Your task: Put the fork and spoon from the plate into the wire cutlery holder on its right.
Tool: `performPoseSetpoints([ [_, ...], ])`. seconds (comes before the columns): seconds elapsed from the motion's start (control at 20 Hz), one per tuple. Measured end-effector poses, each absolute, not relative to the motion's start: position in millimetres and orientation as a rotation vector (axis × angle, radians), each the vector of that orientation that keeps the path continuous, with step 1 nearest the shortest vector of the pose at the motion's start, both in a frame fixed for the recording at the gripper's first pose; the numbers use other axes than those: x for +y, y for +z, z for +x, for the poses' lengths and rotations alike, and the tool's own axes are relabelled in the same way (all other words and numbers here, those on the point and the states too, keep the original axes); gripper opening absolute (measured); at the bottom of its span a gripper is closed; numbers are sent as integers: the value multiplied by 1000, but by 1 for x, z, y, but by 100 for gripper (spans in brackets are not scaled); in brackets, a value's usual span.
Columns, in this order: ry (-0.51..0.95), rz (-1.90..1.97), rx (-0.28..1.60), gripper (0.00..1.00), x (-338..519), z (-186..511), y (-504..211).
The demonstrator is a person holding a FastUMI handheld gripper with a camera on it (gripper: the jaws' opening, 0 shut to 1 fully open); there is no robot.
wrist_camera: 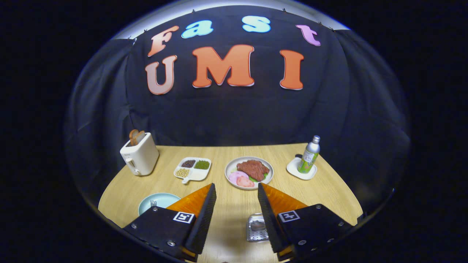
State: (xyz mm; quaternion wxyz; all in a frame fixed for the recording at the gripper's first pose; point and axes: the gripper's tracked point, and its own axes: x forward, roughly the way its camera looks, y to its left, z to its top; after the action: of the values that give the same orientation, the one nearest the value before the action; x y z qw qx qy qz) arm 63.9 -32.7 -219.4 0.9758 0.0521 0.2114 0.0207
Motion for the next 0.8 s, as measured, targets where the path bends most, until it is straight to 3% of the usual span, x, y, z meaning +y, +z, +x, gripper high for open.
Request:
performPoseSetpoints([
  [0.15,95,86,305,81,1,75,-194],
  [0.3,142,50,248,83,40,82,-187],
  [0.65,304,65,343,87,144,76,-212],
  [0.8,369,54,488,90,180,67,-245],
])
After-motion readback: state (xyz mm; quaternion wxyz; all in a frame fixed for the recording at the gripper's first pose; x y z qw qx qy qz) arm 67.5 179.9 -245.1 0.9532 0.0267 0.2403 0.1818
